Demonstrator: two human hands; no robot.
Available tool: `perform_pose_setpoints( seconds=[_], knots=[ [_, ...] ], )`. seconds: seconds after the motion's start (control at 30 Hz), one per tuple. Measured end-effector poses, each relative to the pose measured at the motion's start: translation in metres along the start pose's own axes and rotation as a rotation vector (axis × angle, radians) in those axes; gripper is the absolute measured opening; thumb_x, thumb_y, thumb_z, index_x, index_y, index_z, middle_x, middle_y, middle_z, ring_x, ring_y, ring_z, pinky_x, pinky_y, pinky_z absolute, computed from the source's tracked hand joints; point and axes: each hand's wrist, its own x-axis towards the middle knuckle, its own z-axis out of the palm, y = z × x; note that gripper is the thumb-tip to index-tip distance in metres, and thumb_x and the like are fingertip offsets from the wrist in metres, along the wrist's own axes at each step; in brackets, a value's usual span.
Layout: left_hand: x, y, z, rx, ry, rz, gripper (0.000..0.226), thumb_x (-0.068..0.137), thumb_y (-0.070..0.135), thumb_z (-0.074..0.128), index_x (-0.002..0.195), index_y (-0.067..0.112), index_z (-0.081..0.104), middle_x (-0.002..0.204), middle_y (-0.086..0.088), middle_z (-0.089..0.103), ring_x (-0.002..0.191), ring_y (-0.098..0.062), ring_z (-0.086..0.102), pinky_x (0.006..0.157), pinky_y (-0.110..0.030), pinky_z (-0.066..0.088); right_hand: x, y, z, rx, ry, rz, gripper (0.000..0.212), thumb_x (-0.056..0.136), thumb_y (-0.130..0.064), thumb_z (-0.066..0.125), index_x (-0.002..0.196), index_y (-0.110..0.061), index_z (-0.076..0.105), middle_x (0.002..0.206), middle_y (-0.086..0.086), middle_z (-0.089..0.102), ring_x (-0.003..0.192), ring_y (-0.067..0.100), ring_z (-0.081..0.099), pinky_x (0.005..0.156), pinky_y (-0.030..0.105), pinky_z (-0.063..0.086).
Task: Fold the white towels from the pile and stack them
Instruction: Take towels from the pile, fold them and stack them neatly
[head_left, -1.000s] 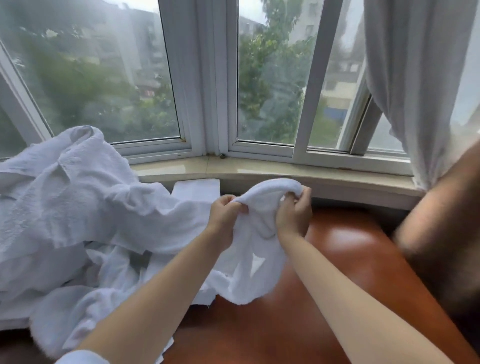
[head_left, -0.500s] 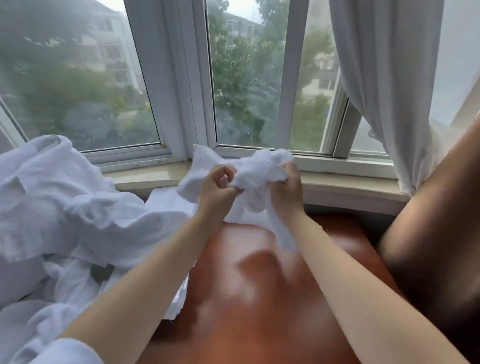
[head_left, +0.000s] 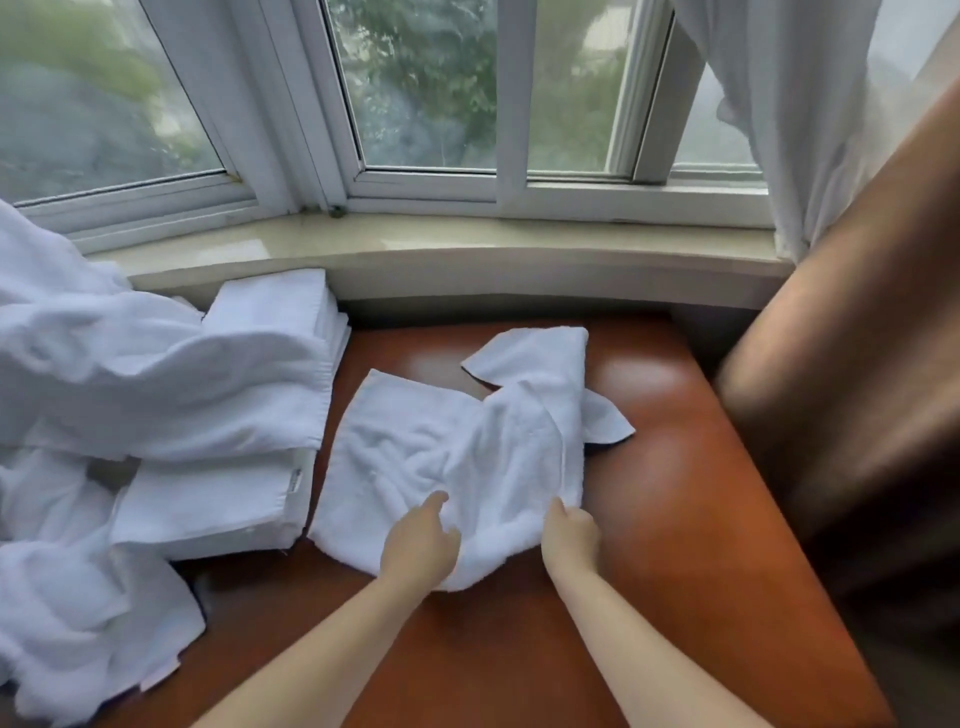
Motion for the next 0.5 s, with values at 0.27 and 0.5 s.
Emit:
perform_pose_setpoints(
  seconds=[0.27,0.5],
  knots=[
    [-0.013,-0.010,-0.003,0.606,-0.171,0.032,0.032,0.096,0.044,0.042,0.102,0.015,0.056,0.082,0.003,0.057,0.084,-0.019,0.061,0.057,-0.027,0.039,-0.025,0.037,0.000,-0.364,0.019,0.024,0.016,0.089,-0.029,0.051,0.099,-0.019,0.058,0.112,0.003,0.059,0.088,0.023,0.054,0.070,0.028,0.039],
    [0.012,0.015,-0.027,0.284,0.031,0.150,0.017,0.087,0.027,0.054,0.093,0.021,0.069,0.100,-0.001,0.061,0.096,-0.021,0.058,0.072,-0.029,0.045,-0.039,0.027,0.015,-0.209,0.260,-0.281,0.049,0.080,-0.009,0.060,0.127,-0.017,0.048,0.152,0.008,0.013,0.132,0.029,0.025,0.107,0.042,0.029]
  ],
)
